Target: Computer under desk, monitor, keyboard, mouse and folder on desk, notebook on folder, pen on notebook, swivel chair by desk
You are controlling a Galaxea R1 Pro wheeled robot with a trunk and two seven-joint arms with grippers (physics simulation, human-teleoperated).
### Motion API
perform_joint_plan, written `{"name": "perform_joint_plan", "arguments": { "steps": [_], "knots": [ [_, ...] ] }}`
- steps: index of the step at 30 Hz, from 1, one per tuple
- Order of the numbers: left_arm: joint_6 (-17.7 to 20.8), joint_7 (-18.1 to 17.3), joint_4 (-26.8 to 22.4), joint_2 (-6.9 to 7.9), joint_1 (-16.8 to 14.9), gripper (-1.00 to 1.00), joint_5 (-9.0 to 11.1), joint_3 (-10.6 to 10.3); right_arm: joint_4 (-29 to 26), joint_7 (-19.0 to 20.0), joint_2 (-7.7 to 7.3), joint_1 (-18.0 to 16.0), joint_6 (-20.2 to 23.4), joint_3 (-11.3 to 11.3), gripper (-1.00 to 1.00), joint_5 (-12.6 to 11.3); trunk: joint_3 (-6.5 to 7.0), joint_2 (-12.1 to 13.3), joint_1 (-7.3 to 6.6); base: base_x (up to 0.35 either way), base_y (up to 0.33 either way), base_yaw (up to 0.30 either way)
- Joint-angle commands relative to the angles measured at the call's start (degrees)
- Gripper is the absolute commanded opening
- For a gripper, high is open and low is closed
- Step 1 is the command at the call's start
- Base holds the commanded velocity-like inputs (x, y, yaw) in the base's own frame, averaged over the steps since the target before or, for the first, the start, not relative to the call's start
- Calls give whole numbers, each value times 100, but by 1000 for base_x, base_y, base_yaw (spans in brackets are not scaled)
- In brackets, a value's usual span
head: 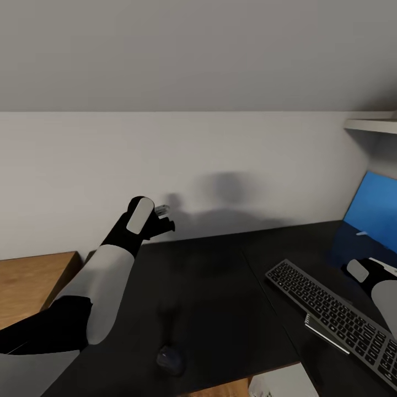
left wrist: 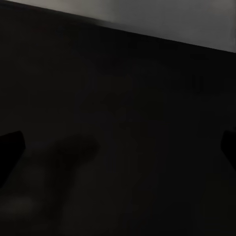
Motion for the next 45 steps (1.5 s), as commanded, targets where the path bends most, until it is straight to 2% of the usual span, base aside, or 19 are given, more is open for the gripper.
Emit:
{"name": "perform_joint_plan", "arguments": {
  "steps": [1,45],
  "knots": [
    [10,55,-5,-2,-4,100,52,6,-10,-24,-1,-2,32,44,100,-59,-15,-4,0,0,0,0],
    [26,32,-19,-2,-4,100,99,-19,-10,-24,-1,-2,23,44,100,-50,-408,-4,0,0,0,0]
  ]
}}
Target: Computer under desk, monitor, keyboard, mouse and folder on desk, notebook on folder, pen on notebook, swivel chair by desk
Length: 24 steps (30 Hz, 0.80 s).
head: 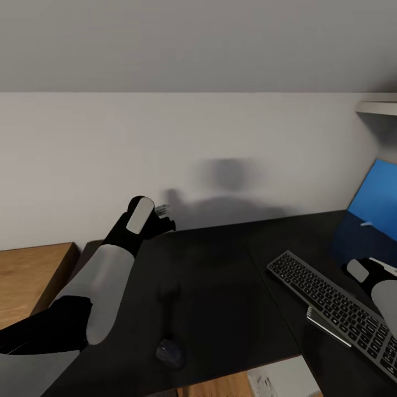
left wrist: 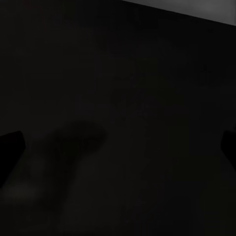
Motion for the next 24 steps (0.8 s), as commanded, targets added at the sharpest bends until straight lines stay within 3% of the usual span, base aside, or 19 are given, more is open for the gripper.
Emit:
{"name": "perform_joint_plan", "arguments": {
  "steps": [1,24],
  "knots": [
    [9,55,-5,-2,-4,100,53,3,-10,-24,-1,-2,32,44,100,-59,-15,-3,0,0,0,0],
    [7,70,-5,-2,-4,100,30,10,-4,-24,15,6,32,44,100,-51,-220,-3,0,0,0,0]
  ]
}}
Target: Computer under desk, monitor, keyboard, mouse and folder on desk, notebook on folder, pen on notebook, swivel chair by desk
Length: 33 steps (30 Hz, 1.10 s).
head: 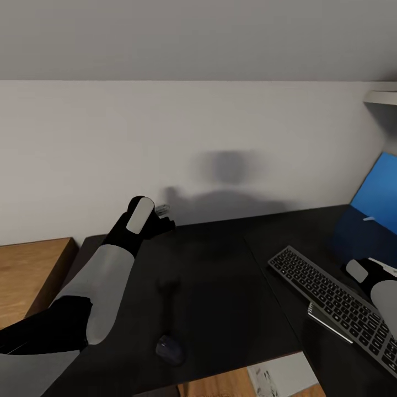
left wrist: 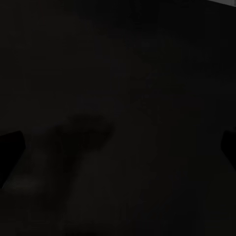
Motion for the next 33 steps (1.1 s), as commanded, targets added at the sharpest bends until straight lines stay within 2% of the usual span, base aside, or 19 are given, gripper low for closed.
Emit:
{"name": "perform_joint_plan", "arguments": {
  "steps": [1,26,33],
  "knots": [
    [10,58,-5,-2,-4,100,53,4,-10,-24,-1,-2,32,44,100,-59,-15,-3,0,0,0,0],
    [3,75,-5,-2,-4,100,49,-31,-8,-24,0,-2,32,44,100,-59,-236,-3,0,0,0,0],
    [3,61,-5,-2,-4,100,56,-39,-8,-24,1,-1,32,44,100,-59,-250,-3,0,-112,83,0]
  ]
}}
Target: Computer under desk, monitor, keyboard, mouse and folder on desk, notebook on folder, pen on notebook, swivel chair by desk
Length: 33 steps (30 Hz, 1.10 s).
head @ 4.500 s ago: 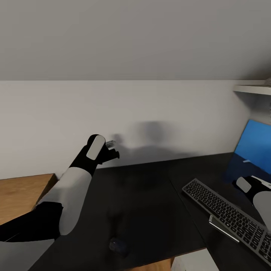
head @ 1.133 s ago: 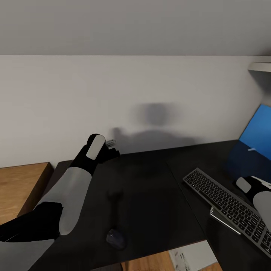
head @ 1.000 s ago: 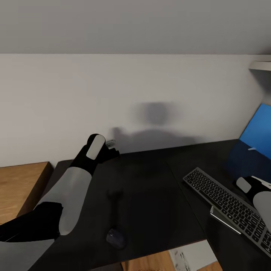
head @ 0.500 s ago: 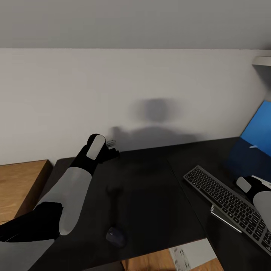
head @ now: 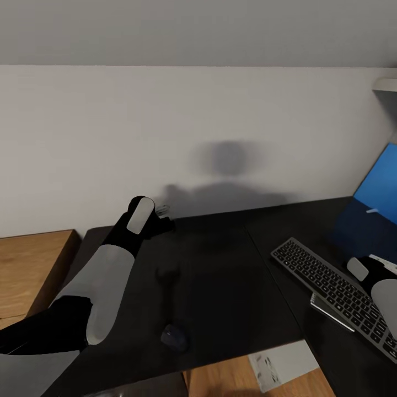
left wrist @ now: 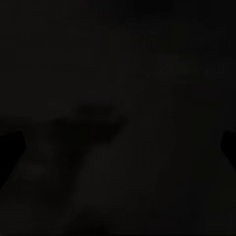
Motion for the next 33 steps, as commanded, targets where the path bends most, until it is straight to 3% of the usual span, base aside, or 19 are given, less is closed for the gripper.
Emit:
{"name": "perform_joint_plan", "arguments": {
  "steps": [1,33],
  "knots": [
    [9,55,-5,-1,-4,100,53,3,161,-19,0,1,69,2,100,-101,-6,-3,0,-38,29,0],
    [9,45,-5,-1,-4,100,57,-35,161,-19,8,1,66,2,100,-95,-7,-3,0,-97,79,0]
  ]
}}
